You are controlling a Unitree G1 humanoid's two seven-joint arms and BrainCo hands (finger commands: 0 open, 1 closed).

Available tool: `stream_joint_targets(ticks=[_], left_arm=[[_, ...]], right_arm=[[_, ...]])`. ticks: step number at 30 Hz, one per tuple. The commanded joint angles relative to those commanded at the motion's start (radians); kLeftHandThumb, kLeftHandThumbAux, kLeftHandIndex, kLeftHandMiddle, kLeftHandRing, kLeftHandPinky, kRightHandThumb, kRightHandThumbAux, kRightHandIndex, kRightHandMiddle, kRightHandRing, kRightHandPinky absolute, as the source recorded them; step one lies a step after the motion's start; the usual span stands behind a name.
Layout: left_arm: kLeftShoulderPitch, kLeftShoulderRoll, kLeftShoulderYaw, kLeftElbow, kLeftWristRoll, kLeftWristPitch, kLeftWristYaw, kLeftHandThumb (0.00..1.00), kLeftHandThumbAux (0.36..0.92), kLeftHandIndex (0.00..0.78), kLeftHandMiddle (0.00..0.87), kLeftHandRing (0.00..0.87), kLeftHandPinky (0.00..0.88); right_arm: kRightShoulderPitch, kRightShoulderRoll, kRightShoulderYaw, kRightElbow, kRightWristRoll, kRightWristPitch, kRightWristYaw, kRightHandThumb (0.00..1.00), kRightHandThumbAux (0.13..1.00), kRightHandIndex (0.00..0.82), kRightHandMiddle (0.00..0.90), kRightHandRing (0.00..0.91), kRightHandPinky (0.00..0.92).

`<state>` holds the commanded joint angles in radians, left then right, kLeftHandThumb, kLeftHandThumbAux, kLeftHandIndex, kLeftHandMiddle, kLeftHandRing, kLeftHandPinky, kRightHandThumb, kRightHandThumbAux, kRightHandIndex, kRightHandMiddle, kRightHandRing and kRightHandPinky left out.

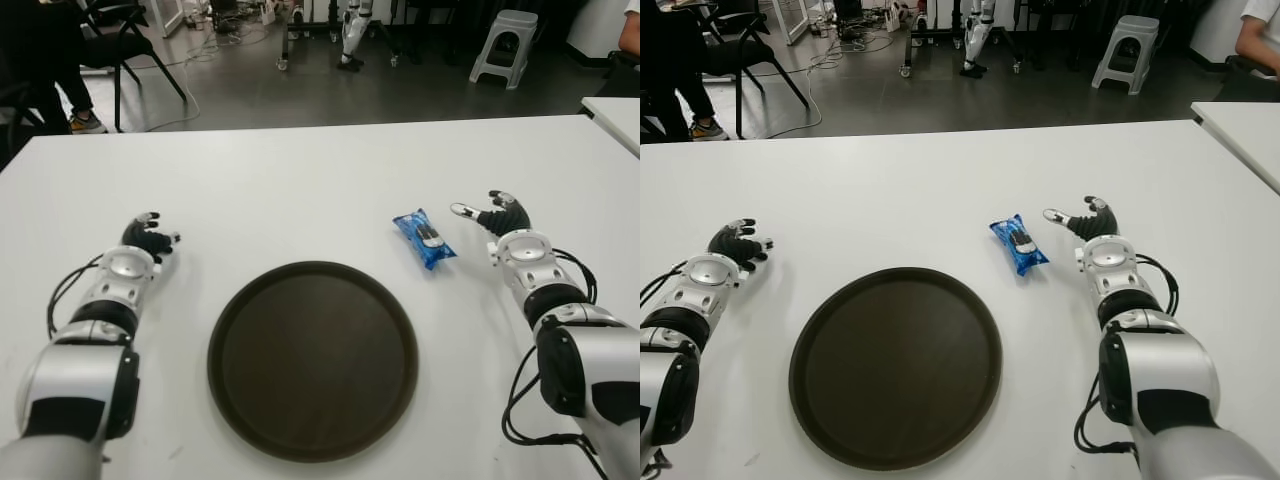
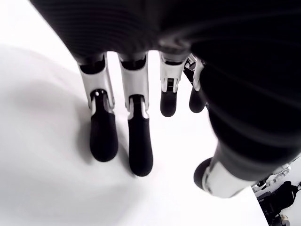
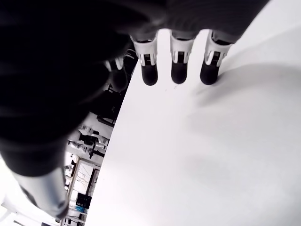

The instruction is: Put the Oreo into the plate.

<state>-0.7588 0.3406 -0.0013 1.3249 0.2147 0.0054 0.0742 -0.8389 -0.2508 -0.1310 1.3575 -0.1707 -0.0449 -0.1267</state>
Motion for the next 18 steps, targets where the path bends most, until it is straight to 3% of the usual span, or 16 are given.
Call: stream_joint_targets(ticks=[8, 9, 10, 13, 18], left_arm=[[0.001, 0.0, 0.014, 0.001, -0.016, -0.002, -0.006, 0.196, 0.754, 0.113, 0.133, 0.169, 0.22], [0.002, 0.0, 0.017, 0.001, -0.018, -0.005, -0.007, 0.2, 0.756, 0.114, 0.132, 0.17, 0.22], [0.003, 0.001, 0.019, 0.001, -0.019, -0.007, -0.007, 0.202, 0.757, 0.115, 0.132, 0.17, 0.221], [0.004, 0.002, 0.016, 0.002, -0.015, -0.008, -0.006, 0.204, 0.753, 0.114, 0.132, 0.172, 0.225], [0.005, 0.003, 0.014, 0.001, -0.011, -0.014, -0.007, 0.202, 0.752, 0.108, 0.129, 0.166, 0.213]], right_arm=[[0.003, -0.002, 0.023, 0.0, -0.022, -0.008, -0.001, 0.058, 0.744, 0.177, 0.217, 0.257, 0.306], [0.003, -0.002, 0.025, 0.0, -0.024, -0.009, 0.0, 0.06, 0.758, 0.196, 0.309, 0.368, 0.411], [0.003, -0.002, 0.027, 0.0, -0.027, -0.01, 0.0, 0.061, 0.763, 0.203, 0.343, 0.408, 0.449], [0.005, 0.0, 0.031, 0.0, -0.032, -0.014, -0.004, 0.071, 0.787, 0.245, 0.559, 0.627, 0.654], [0.007, 0.001, 0.045, 0.0, -0.043, -0.022, -0.014, 0.056, 0.815, 0.263, 0.676, 0.739, 0.744]])
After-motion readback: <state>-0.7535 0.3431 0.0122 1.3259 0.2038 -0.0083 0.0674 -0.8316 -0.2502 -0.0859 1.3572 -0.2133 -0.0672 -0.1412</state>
